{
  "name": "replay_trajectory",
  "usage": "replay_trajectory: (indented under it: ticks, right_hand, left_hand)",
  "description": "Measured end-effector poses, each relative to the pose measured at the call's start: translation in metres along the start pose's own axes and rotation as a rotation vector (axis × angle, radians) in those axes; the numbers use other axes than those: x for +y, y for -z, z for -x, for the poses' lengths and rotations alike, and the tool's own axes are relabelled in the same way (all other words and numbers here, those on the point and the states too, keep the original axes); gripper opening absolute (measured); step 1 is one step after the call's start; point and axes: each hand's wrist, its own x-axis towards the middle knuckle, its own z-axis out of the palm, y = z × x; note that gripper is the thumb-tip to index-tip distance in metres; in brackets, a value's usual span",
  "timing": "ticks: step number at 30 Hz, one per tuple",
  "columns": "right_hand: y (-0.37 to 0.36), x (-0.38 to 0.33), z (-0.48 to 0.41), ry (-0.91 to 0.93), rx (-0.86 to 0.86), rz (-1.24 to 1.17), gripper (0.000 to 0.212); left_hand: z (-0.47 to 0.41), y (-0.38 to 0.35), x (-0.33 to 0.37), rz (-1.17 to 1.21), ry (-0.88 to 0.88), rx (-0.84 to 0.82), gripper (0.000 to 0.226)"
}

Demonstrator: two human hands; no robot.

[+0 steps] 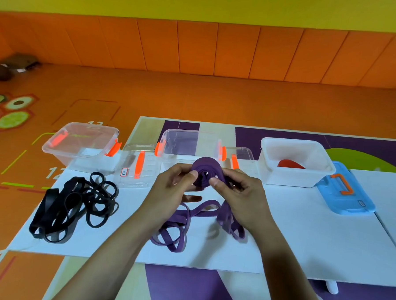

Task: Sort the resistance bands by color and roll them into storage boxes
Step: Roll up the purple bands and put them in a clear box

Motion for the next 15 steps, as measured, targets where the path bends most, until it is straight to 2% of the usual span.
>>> replay_trajectory:
  ticks: [2,5,7,11,15]
  right_hand:
    - [0.010,-0.004,-0.001,-0.015,-0.072,0.118,0.019]
    - [0.015,-0.015,-0.001,-0.037,-0.193,0.225,0.023]
    - [0.014,-0.020,0.000,-0.051,-0.229,0.232,0.026]
    - [0.012,-0.021,-0.001,-0.017,-0.229,0.201,0.028]
    - [0.009,-0.015,-0.002,0.066,-0.144,0.024,0.027]
  left_hand:
    - [-0.001,0.012,0.004,-0.268,-0.103,0.008,0.022]
    - [0.003,0.022,0.016,-0.541,-0.243,-0.036,0.040]
    - [0.006,0.027,0.024,-0.658,-0.284,-0.125,0.034]
    - [0.010,0.030,0.029,-0.594,-0.263,-0.194,0.018]
    - [0.009,0.026,0.024,-0.390,-0.256,-0.160,0.023]
